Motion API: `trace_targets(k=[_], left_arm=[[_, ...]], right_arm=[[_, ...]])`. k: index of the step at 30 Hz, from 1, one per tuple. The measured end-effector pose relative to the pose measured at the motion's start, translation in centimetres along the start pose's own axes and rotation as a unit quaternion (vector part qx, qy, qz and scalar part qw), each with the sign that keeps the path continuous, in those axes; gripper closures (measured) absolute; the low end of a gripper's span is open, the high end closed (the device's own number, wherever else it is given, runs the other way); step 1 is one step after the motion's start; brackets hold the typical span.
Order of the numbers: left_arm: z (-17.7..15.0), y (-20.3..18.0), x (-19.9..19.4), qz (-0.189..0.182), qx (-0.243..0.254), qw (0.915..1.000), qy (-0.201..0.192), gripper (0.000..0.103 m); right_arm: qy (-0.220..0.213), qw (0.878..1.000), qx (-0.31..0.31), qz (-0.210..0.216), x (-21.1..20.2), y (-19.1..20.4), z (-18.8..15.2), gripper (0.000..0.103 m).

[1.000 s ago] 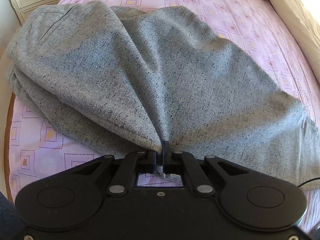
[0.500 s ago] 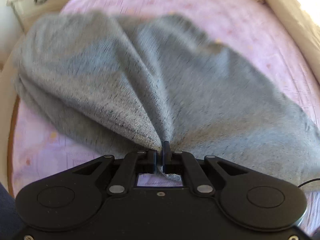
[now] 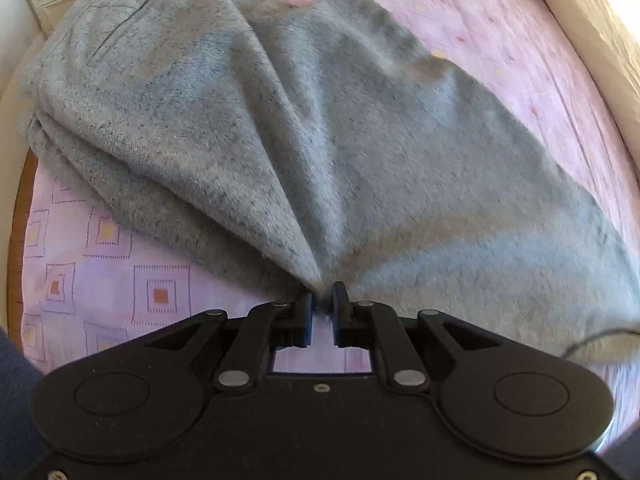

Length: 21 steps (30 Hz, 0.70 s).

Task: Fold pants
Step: 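Open both grippers to release the folded pants, then grasp the pants waistband edge with the left gripper while the right gripper grasps the pants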

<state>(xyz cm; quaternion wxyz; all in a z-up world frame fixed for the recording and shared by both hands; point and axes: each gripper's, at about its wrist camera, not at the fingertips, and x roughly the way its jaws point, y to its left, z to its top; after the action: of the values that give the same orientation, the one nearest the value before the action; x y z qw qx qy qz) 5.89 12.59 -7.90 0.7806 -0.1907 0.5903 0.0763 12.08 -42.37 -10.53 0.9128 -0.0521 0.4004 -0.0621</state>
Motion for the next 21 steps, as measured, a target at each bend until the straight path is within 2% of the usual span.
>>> trace_targets(k=[3,7,9,10,15,19,21], left_arm=[[0.2,-0.7,-1.8,-0.009,0.043,0.999,-0.001,0.087],[1.7,-0.2,-5.1,-0.017,0.07,0.9963,-0.047,0.082],[3.0,0.6,-6.5,-0.006,0.073,0.9947,-0.072,0.068],[3.8,1.2,-7.1,0.003,0.074,0.9937,-0.084,0.062],[7.3,5.3,-8.7,0.062,0.071,0.9874,-0.127,0.062],[9.6,9.5,-8.6,0.096,0.056,0.9859,-0.125,0.062],[10.3,11.5,-8.3,0.096,0.049,0.9875,-0.115,0.061]], right_arm=[[-0.018,1.0,-0.013,-0.005,-1.6,0.0,1.3,0.076],[-0.044,0.999,-0.019,0.021,-4.1,0.8,3.8,0.076],[-0.056,0.997,-0.033,0.037,-5.5,2.1,5.1,0.076],[-0.066,0.996,-0.043,0.05,-6.4,3.1,5.9,0.076],[-0.099,0.983,-0.088,0.126,-10.0,9.1,9.2,0.076],[-0.115,0.966,-0.123,0.198,-12.3,15.1,11.0,0.076],[-0.114,0.954,-0.138,0.241,-13.1,18.3,11.4,0.076]])
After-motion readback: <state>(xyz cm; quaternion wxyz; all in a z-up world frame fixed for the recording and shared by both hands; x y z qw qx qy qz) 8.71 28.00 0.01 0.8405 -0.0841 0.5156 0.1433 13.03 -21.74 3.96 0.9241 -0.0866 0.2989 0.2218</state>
